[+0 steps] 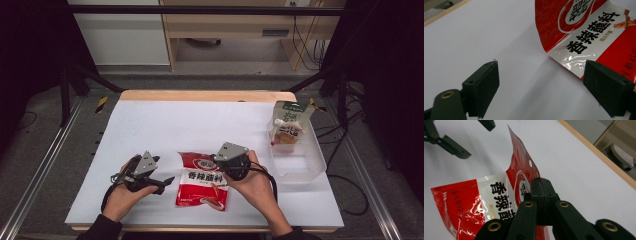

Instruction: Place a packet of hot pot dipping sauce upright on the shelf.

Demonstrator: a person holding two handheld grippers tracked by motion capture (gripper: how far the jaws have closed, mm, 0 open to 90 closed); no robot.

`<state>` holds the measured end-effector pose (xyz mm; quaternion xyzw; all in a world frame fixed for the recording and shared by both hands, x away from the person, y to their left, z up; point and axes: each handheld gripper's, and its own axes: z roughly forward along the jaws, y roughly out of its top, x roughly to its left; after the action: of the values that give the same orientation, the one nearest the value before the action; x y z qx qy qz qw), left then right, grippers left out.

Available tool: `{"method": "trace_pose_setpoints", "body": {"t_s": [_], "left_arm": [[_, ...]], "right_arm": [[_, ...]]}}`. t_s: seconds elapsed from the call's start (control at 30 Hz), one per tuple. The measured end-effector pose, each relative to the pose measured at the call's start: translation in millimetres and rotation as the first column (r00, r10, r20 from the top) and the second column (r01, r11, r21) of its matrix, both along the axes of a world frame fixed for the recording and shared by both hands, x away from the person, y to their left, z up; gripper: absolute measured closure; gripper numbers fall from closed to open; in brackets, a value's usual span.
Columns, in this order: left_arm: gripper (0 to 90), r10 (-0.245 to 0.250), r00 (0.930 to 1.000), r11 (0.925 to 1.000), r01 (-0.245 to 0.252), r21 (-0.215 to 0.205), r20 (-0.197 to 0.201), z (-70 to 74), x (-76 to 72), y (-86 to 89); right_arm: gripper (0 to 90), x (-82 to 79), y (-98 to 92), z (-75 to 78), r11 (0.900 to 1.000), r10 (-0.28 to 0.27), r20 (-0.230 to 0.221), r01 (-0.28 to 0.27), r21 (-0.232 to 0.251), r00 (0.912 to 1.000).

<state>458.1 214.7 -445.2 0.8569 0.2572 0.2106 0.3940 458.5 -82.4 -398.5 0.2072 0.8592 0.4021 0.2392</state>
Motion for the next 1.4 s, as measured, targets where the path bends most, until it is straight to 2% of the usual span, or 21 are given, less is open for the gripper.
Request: {"method": "trace_pose_setpoints", "body": {"t_s": [0.13, 0.23, 0.37, 0.4, 0.57, 0.63, 0.77, 0.87, 0.97, 1.13, 1.27, 1.4], "left_arm": [[17.9, -0.015, 0.9999, 0.9997, 0.015, 0.017, 0.006, 1.1, 6.4, -6.0], [22.3, -0.051, 0.9987, 0.9982, 0.050, 0.034, 0.011, 6.9, 12.8, -11.9], [28.8, -0.079, 0.9966, 0.9967, 0.079, 0.021, 0.021, 17.7, 22.9, -19.0], [30.0, -0.090, 0.9957, 0.9956, 0.089, 0.030, 0.023, 20.8, 25.4, -20.5], [38.4, -0.173, 0.9848, 0.9819, 0.173, 0.076, -0.012, 26.8, 34.9, -28.7], [42.6, -0.196, 0.9804, 0.9777, 0.197, 0.074, -0.020, 26.1, 37.3, -31.4], [52.7, -0.228, 0.9729, 0.9690, 0.231, 0.088, -0.035, 24.1, 39.9, -36.3], [62.8, -0.238, 0.9706, 0.9667, 0.240, 0.088, -0.039, 24.1, 39.0, -37.6], [73.9, -0.233, 0.9713, 0.9682, 0.236, 0.082, -0.050, 24.3, 38.4, -37.3], [89.3, -0.267, 0.9614, 0.9589, 0.272, 0.081, -0.065, 28.0, 34.7, -37.9], [90.0, -0.275, 0.9600, 0.9575, 0.278, 0.075, -0.053, 32.7, 31.9, -38.9], [90.0, -0.280, 0.9591, 0.9556, 0.282, 0.084, -0.041, 36.0, 28.4, -39.8]], "right_arm": [[90.0, -1.9, 1.4, 1.5, 1.000, 0.014, 0.006, -0.014, -0.004, 0.9999], [90.0, -3.0, 2.3, 3.6, 1.000, 0.019, 0.007, -0.019, -0.001, 0.9998], [90.0, -4.5, 4.1, 4.7, 0.999, 0.032, 0.015, -0.032, 0.000, 0.9994], [90.0, -4.8, 4.6, 4.8, 0.999, 0.035, 0.016, -0.035, -0.002, 0.9993], [90.0, -5.9, 5.9, 6.0, 0.999, 0.045, 0.015, -0.045, -0.002, 0.9989], [90.0, -6.1, 6.5, 6.3, 0.999, 0.052, 0.016, -0.052, 0.001, 0.9985], [90.0, -6.6, 9.9, 5.5, 0.998, 0.067, 0.013, -0.067, -0.005, 0.9977], [90.0, -7.8, 11.5, 5.2, 0.997, 0.075, 0.010, -0.075, -0.006, 0.9971], [90.0, -7.3, 10.2, 5.2, 0.998, 0.070, 0.004, -0.070, -0.006, 0.9975], [89.4, -4.5, 4.5, 5.9, 0.998, 0.064, -0.002, -0.064, 0.001, 0.9979], [81.7, -1.5, -1.3, 8.3, 0.998, 0.062, -0.012, -0.062, -0.001, 0.9980], [62.8, 1.0, -6.5, 13.2, 0.998, 0.052, 0.005, -0.052, -0.037, 0.9986]]}}
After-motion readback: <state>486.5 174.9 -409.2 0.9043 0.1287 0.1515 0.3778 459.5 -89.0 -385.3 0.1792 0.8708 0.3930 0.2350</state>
